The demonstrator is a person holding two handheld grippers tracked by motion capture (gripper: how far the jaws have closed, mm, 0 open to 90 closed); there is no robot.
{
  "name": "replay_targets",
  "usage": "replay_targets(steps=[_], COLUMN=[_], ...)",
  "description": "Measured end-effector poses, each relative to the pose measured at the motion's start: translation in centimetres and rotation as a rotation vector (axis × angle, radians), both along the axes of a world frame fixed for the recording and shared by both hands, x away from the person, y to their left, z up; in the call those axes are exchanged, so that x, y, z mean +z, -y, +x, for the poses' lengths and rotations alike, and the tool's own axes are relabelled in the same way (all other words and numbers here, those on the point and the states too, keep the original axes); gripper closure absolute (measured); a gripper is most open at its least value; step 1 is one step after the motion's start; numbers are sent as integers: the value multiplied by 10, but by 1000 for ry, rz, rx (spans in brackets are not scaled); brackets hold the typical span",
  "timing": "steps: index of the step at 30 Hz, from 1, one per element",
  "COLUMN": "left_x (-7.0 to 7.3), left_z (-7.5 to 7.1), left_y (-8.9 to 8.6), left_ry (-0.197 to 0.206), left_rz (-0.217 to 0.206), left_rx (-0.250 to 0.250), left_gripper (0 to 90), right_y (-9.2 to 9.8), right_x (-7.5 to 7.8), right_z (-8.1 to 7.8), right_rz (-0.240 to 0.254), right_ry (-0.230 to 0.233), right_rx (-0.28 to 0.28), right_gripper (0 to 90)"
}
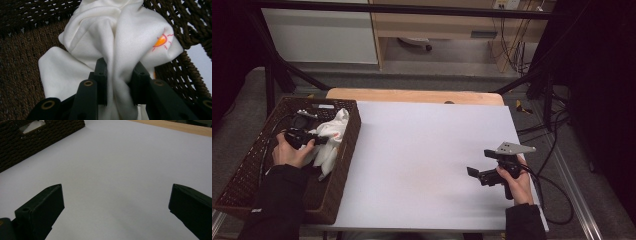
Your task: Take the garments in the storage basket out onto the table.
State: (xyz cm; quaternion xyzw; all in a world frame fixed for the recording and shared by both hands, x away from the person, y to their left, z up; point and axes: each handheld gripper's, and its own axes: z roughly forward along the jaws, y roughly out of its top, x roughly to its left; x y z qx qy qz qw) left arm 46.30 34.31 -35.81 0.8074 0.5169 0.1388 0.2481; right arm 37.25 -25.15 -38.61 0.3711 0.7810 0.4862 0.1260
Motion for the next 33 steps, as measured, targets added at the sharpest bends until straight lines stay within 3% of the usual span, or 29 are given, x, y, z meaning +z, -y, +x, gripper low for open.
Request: replay_targets(steps=[17, 33], left_x=[15, 36], left_z=[-7, -16], left_y=[-2, -8], left_ry=[28, 73], left_rz=[-62, -85], left_rx=[4, -17], left_gripper=[703, 703], right_y=[1, 1], right_x=[1, 1], right_z=[0, 0], right_rz=[-1, -3], right_ry=[1, 2], right_rx=[-2, -2], right_gripper=[7, 7])
